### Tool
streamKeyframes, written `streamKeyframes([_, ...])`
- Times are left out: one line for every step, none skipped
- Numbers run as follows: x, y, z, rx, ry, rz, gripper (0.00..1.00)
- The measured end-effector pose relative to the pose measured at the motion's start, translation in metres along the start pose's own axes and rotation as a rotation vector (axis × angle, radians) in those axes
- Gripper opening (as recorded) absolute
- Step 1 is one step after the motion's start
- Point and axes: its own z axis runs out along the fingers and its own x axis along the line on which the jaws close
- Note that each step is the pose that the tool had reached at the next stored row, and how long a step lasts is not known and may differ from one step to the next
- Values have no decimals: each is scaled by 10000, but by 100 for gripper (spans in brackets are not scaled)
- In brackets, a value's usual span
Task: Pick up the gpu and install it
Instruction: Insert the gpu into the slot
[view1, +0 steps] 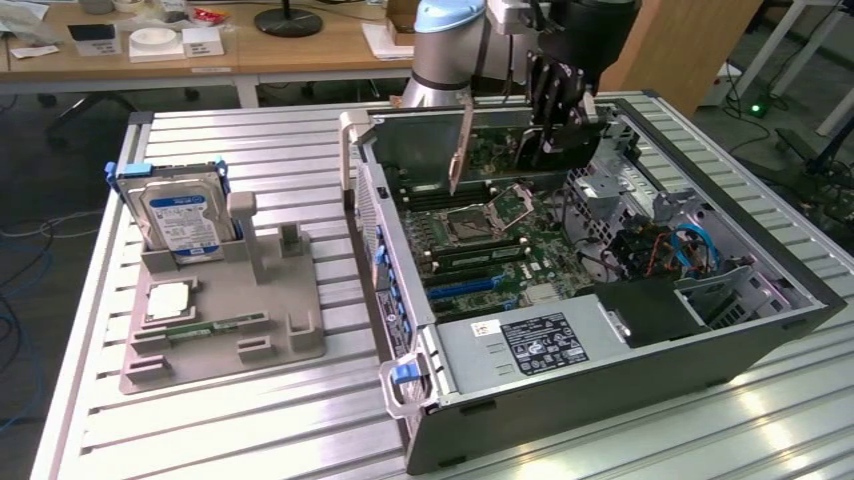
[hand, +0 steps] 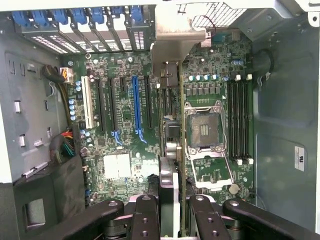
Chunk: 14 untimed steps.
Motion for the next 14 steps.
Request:
streamKeyframes([1,1,18,0,-1,-4,28])
streamKeyframes([2,1,36,-1,-1,-7,28])
streamKeyframes([3,5,53,-1,1,-8,28])
streamKeyframes([5,11,72,-1,0,-7,28])
streamKeyframes([6,15,90,-1,0,-8,28])
streamKeyframes([7,17,108,-1,1,-10,28])
streamKeyframes([8,19,126,0,-1,-9,28])
streamKeyframes([9,21,145,-1,-1,-9,28])
streamKeyframes([11,22,162,-1,0,-9,28])
streamKeyframes([11,23,181,-1,-1,-9,28])
streamKeyframes([12,24,198,0,-1,-9,28])
streamKeyframes([13,24,216,5,-1,-9,28])
streamKeyframes([15,26,234,12,-1,-8,28])
streamKeyframes([16,29,253,21,-2,-7,28])
